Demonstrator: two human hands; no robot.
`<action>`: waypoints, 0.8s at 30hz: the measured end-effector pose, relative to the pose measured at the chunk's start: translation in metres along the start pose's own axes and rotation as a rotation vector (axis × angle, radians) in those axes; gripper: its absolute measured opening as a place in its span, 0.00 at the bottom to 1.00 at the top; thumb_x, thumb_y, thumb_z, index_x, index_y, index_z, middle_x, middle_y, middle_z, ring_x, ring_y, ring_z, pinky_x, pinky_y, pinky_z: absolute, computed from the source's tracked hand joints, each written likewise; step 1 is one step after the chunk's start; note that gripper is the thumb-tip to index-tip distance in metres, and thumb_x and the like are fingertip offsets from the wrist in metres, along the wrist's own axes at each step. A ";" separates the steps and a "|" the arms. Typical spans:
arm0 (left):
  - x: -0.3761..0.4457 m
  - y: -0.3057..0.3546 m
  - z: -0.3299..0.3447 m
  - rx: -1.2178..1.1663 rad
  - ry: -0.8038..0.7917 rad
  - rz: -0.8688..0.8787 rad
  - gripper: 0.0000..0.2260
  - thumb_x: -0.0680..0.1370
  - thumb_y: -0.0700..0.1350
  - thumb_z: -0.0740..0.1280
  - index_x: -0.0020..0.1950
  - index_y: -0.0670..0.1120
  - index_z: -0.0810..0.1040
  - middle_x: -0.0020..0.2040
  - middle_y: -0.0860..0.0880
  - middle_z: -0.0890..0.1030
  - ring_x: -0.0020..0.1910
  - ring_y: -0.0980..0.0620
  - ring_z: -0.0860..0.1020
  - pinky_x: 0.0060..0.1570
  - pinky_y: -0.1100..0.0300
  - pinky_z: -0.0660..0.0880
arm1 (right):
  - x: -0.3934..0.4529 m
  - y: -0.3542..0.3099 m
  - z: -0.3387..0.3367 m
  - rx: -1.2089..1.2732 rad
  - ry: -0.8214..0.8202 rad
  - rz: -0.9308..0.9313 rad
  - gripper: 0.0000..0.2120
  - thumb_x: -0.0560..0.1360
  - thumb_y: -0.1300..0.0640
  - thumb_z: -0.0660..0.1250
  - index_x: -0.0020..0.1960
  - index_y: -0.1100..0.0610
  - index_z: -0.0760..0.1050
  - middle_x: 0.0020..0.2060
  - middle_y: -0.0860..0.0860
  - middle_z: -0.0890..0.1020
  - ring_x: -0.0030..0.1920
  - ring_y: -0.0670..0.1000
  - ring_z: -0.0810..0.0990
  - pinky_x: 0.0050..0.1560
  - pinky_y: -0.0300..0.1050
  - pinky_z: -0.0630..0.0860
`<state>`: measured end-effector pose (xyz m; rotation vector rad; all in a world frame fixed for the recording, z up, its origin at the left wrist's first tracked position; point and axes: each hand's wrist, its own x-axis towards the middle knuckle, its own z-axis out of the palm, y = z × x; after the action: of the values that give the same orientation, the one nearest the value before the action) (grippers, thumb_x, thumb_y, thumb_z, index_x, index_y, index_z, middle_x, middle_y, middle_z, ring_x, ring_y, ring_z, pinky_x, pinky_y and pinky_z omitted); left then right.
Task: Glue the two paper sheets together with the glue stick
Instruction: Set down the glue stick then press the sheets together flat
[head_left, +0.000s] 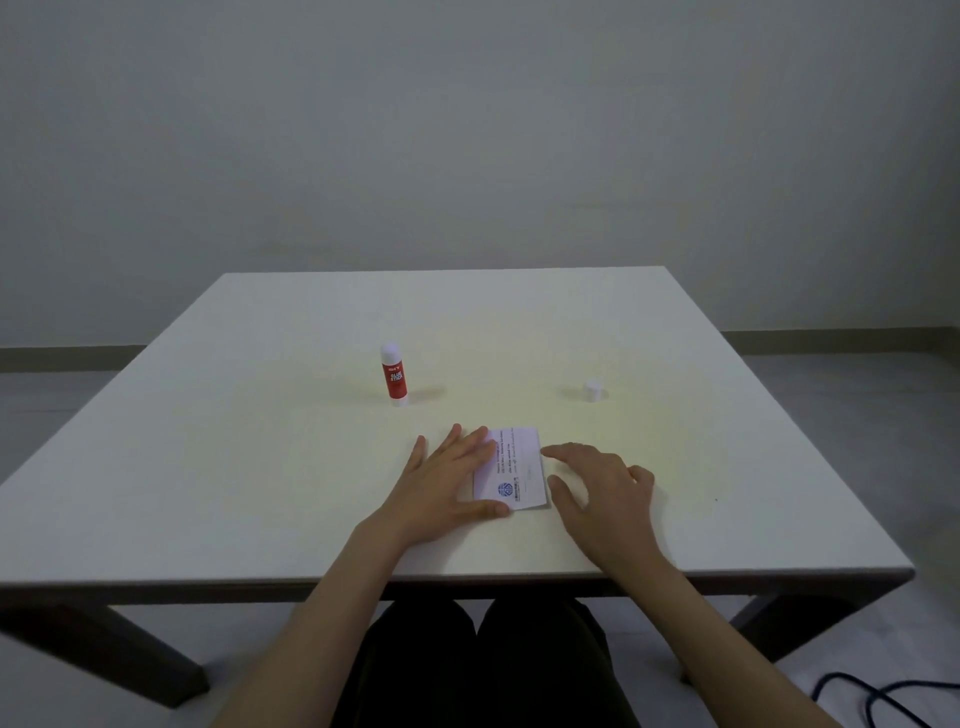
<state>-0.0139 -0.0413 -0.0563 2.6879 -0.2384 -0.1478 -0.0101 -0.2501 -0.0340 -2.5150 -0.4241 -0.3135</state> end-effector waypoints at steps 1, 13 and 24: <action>0.000 0.000 0.000 -0.004 0.002 0.000 0.40 0.70 0.68 0.62 0.77 0.54 0.52 0.79 0.57 0.48 0.77 0.56 0.42 0.74 0.46 0.36 | -0.001 -0.001 0.000 -0.105 -0.010 -0.083 0.13 0.73 0.54 0.65 0.57 0.47 0.78 0.59 0.44 0.81 0.58 0.52 0.77 0.55 0.48 0.58; 0.002 -0.005 -0.007 0.044 -0.089 0.005 0.29 0.78 0.60 0.55 0.77 0.56 0.48 0.78 0.58 0.45 0.77 0.57 0.40 0.74 0.49 0.36 | -0.007 0.012 0.001 -0.185 -0.352 -0.181 0.21 0.80 0.52 0.49 0.73 0.46 0.59 0.74 0.38 0.61 0.77 0.48 0.47 0.71 0.62 0.33; 0.005 -0.005 -0.006 0.013 -0.031 -0.013 0.35 0.74 0.63 0.61 0.77 0.56 0.52 0.78 0.59 0.50 0.78 0.56 0.44 0.74 0.49 0.40 | 0.023 0.021 0.007 -0.348 -0.491 -0.458 0.24 0.79 0.47 0.42 0.75 0.43 0.47 0.75 0.37 0.52 0.77 0.51 0.40 0.69 0.66 0.29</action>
<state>-0.0075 -0.0357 -0.0534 2.7018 -0.2317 -0.1931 0.0198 -0.2571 -0.0430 -2.8005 -1.2410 0.0808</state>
